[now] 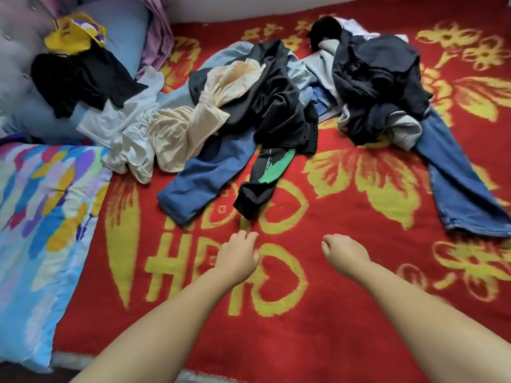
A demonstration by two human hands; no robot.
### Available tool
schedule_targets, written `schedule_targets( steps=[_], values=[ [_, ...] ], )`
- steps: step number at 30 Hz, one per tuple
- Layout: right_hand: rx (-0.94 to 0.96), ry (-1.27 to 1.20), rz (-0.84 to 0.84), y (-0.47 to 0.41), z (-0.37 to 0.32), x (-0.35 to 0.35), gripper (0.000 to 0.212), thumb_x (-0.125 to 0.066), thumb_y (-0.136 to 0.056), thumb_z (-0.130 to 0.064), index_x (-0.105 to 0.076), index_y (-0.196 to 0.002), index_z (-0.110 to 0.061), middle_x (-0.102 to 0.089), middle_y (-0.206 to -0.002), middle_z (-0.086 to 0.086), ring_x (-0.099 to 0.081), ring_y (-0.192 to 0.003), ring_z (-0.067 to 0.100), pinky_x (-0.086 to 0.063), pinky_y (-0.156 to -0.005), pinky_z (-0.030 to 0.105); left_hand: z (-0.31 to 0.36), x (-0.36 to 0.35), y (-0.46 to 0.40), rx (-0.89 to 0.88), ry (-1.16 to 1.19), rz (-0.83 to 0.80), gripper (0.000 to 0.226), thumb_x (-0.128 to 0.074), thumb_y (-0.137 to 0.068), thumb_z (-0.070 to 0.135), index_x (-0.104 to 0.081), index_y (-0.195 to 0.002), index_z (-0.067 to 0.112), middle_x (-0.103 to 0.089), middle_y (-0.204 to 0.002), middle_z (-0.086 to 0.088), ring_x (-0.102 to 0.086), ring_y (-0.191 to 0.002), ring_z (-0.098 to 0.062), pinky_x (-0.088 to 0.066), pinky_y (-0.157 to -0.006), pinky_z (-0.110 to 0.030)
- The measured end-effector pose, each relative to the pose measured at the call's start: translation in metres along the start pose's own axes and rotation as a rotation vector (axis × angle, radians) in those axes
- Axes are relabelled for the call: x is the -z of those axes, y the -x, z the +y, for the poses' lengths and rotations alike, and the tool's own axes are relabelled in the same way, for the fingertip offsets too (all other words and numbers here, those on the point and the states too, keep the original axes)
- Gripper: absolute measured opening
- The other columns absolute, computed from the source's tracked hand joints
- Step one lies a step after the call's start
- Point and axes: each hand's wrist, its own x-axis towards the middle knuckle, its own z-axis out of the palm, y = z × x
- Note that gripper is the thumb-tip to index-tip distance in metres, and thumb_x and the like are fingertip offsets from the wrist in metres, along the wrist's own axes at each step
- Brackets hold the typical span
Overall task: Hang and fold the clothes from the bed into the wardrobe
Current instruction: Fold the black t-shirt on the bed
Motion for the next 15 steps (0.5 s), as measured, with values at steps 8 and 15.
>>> schedule_targets(
  steps=[8,15],
  values=[
    [0.07,0.023,0.239,-0.103,0.02,-0.089,0.04,-0.045,-0.097,-0.023,-0.047,-0.135,-0.011,-0.038,-0.147,0.007,-0.028,-0.141,0.023,-0.011,-0.117,0.046,-0.011,-0.04,-0.152,-0.051,-0.214,0.24,0.07,-0.05,-0.093,0.035,-0.014,-0.151,0.02,-0.009,-0.158,-0.01,-0.006,-0.146,-0.024,-0.015,-0.116,-0.05],
    [0.17,0.042,0.541,-0.11,0.033,-0.116,0.046,-0.035,-0.087,-0.028,-0.055,-0.125,-0.012,-0.047,-0.142,0.008,-0.04,-0.136,0.025,-0.012,-0.115,0.046,-0.008,-0.07,-0.223,0.122,-0.067,0.25,0.064,-0.051,-0.092,0.041,-0.025,-0.148,0.025,-0.025,-0.151,-0.012,-0.027,-0.135,-0.032,-0.033,-0.099,-0.053]
  ],
)
